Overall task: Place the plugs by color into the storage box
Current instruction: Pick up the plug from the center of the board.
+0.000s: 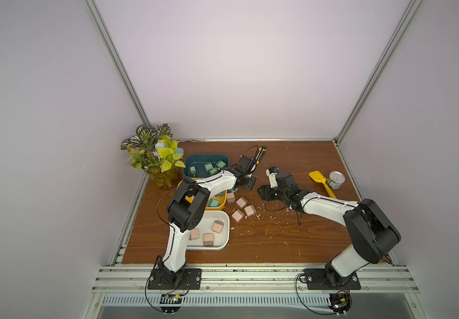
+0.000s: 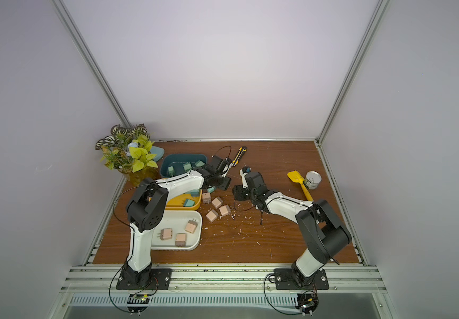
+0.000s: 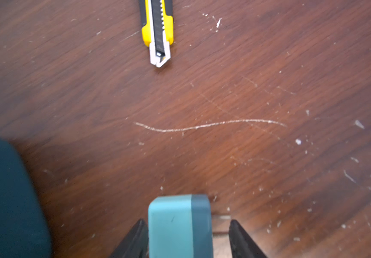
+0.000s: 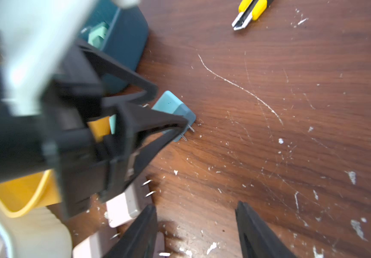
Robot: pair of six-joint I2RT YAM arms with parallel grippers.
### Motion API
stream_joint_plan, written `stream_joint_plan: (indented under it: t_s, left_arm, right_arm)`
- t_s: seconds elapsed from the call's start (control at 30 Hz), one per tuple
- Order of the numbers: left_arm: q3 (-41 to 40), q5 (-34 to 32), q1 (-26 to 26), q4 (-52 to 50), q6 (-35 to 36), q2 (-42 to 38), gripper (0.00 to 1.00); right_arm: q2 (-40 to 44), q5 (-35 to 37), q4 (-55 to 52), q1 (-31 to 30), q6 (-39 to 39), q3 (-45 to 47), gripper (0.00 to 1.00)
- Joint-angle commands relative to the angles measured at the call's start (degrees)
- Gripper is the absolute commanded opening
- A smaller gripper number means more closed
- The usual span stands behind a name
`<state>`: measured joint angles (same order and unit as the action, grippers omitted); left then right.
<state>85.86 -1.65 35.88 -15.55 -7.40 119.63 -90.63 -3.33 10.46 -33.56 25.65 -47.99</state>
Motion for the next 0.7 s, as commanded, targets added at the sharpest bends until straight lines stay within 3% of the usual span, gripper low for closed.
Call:
stream_joint_plan:
  t_s: [0.0,0.33,0.53,0.67]
  left_arm:
    - [1.0,0.4,-0.8,-0.4,0.3,0.6,0.61]
    - [0.2,1.1,-2.2,0.7,0.7,2.5,0.58]
    - [1.3,1.6,-2.2,-0.4,0.6,4.1,0.55]
    - [0.9,2.0,-2.1,0.0,0.5,3.8,0.51]
  right_arm:
    - [6.6,0.1,-0.6,-0.4,2.1,1.3,0.63]
    - [23.5,7.2,-5.5,-4.1,9.1,9.8,0.65]
    - [23.7,6.7,-9.4,-5.7,8.4,7.8,0.65]
    - [23.9,6.4,-6.2,-6.4,8.7,9.1,0.65]
